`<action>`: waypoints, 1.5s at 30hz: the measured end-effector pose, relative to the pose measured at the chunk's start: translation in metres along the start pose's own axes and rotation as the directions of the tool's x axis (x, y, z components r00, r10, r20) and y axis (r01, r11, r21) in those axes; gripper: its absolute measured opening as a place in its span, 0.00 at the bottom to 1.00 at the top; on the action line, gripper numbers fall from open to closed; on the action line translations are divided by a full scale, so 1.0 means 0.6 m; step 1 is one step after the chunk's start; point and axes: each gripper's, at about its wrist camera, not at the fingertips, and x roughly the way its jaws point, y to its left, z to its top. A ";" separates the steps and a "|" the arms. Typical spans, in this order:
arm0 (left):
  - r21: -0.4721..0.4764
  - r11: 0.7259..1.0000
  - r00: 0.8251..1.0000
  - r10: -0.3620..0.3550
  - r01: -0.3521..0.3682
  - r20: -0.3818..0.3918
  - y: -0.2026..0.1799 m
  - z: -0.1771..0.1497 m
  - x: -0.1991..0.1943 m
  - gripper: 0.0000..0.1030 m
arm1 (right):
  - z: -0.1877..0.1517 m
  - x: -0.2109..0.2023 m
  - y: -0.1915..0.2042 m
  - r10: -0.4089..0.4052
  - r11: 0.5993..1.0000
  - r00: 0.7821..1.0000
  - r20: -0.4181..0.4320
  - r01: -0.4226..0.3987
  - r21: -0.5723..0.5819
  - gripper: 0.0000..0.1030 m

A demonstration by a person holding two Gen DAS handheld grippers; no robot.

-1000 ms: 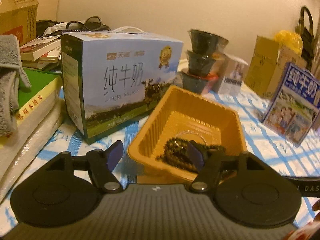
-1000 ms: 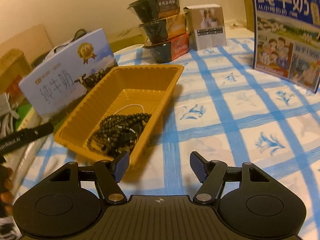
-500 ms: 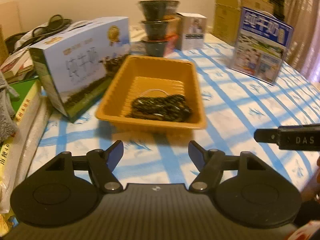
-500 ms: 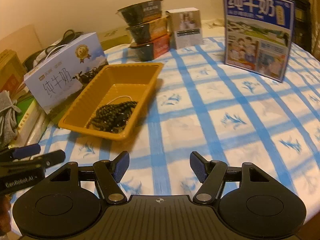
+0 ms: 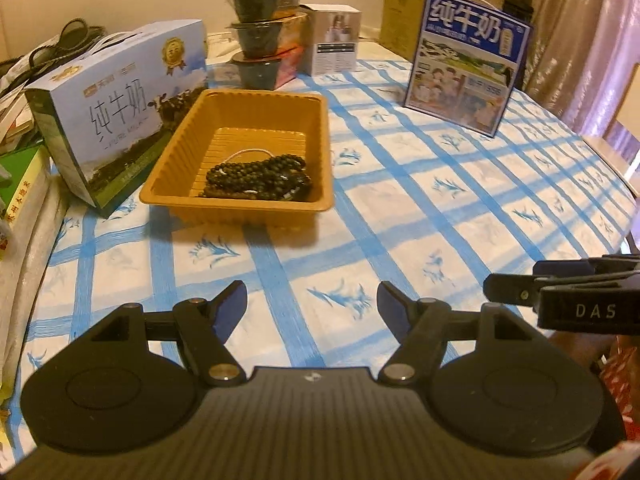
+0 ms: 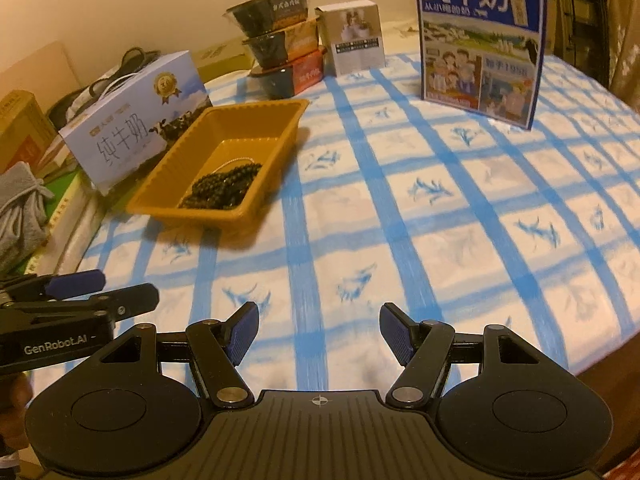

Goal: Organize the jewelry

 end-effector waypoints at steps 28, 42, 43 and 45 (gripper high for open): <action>0.049 0.999 1.000 -0.016 0.015 0.023 -0.044 -0.009 -0.036 0.68 | -0.024 -0.040 -0.011 0.011 0.999 1.000 0.023 -0.011 0.031 0.65; 0.053 0.998 1.000 -0.016 0.015 0.026 -0.045 -0.008 -0.037 0.68 | -0.020 -0.044 -0.009 0.013 0.999 1.000 0.028 -0.014 0.029 0.65; 0.054 0.998 1.000 -0.016 0.015 0.026 -0.045 -0.007 -0.038 0.68 | -0.020 -0.043 -0.009 0.013 0.999 1.000 0.028 -0.013 0.030 0.65; 0.054 0.998 1.000 -0.016 0.014 0.027 -0.044 -0.006 -0.038 0.68 | -0.020 -0.044 -0.009 0.014 0.999 1.000 0.028 -0.015 0.030 0.65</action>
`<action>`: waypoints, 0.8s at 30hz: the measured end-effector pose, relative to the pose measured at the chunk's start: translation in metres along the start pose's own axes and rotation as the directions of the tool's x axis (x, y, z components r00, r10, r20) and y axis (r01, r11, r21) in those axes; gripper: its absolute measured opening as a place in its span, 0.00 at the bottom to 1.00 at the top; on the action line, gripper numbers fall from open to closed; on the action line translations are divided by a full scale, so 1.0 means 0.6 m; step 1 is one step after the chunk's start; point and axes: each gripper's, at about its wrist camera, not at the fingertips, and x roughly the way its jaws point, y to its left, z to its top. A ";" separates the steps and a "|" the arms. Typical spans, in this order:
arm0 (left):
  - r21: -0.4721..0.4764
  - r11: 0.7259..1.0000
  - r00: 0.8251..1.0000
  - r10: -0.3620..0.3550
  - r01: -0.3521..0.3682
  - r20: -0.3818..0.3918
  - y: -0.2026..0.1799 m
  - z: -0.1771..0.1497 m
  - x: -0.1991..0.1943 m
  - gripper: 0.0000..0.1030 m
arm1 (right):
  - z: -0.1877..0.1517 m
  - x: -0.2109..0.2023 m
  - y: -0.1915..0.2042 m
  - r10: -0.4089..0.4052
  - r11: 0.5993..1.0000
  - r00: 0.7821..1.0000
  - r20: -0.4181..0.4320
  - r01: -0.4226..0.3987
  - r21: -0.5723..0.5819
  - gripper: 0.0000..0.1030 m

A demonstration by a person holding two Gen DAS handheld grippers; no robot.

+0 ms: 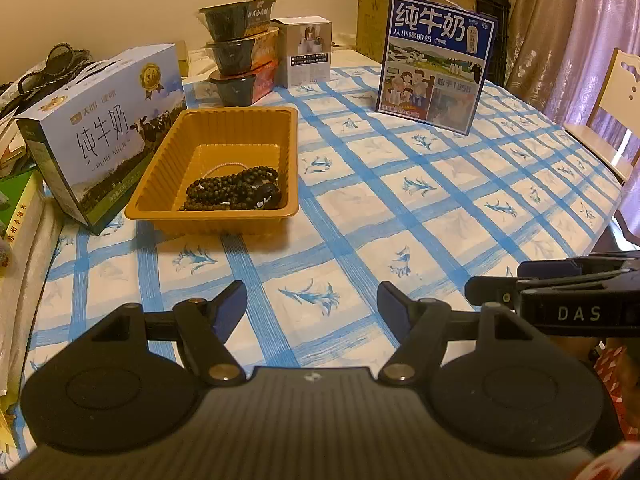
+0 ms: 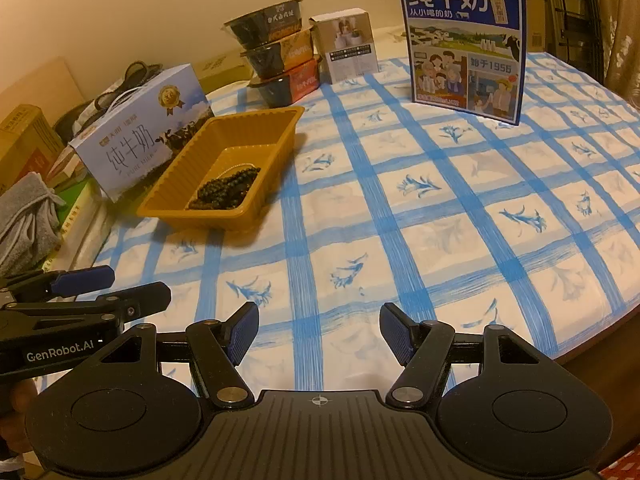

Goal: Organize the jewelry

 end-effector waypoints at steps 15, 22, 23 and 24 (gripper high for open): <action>0.002 1.000 1.000 0.006 -0.006 0.005 0.000 0.002 -0.004 0.68 | 0.002 -0.004 0.001 0.000 1.000 1.000 0.011 0.000 0.002 0.65; 0.003 1.000 1.000 0.006 -0.006 0.007 0.000 0.002 -0.004 0.68 | 0.002 -0.005 0.000 -0.001 1.000 1.000 0.014 0.001 0.003 0.65; 0.003 1.000 1.000 0.007 -0.007 0.006 -0.001 0.002 -0.004 0.68 | 0.002 -0.006 0.000 -0.001 1.000 1.000 0.014 0.001 0.003 0.65; 0.003 1.000 1.000 0.007 -0.007 0.006 -0.001 0.002 -0.004 0.68 | 0.002 -0.006 0.000 -0.001 1.000 1.000 0.015 0.001 0.003 0.65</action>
